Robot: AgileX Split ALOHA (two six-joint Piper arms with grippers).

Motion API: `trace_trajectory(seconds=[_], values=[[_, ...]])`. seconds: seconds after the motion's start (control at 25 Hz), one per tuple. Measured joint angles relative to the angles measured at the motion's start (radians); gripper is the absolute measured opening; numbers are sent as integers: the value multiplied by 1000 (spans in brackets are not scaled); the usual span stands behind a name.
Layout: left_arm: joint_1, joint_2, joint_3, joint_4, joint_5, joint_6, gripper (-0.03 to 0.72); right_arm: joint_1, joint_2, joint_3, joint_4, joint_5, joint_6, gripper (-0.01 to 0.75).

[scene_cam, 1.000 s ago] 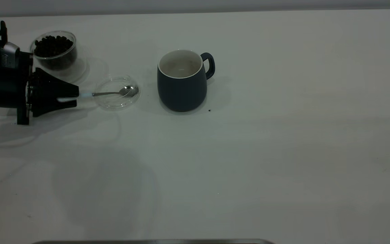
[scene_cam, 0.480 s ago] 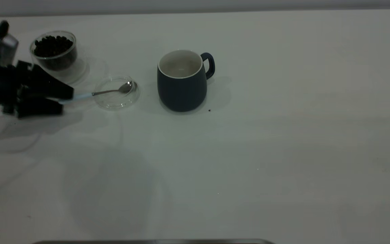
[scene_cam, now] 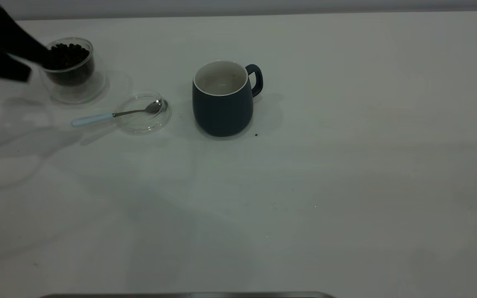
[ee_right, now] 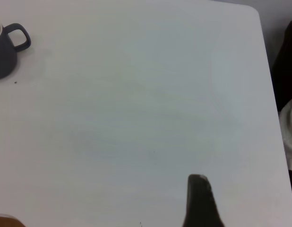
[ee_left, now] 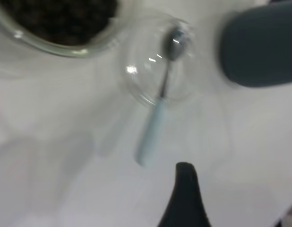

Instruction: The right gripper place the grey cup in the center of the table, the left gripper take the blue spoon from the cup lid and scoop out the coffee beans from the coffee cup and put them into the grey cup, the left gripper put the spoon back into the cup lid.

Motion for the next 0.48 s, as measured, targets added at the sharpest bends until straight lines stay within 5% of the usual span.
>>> trace_trajectory(seconds=[0.48], values=[[-76,-560,5,580,273,-643,605,0,0,0,0,0,0,459]])
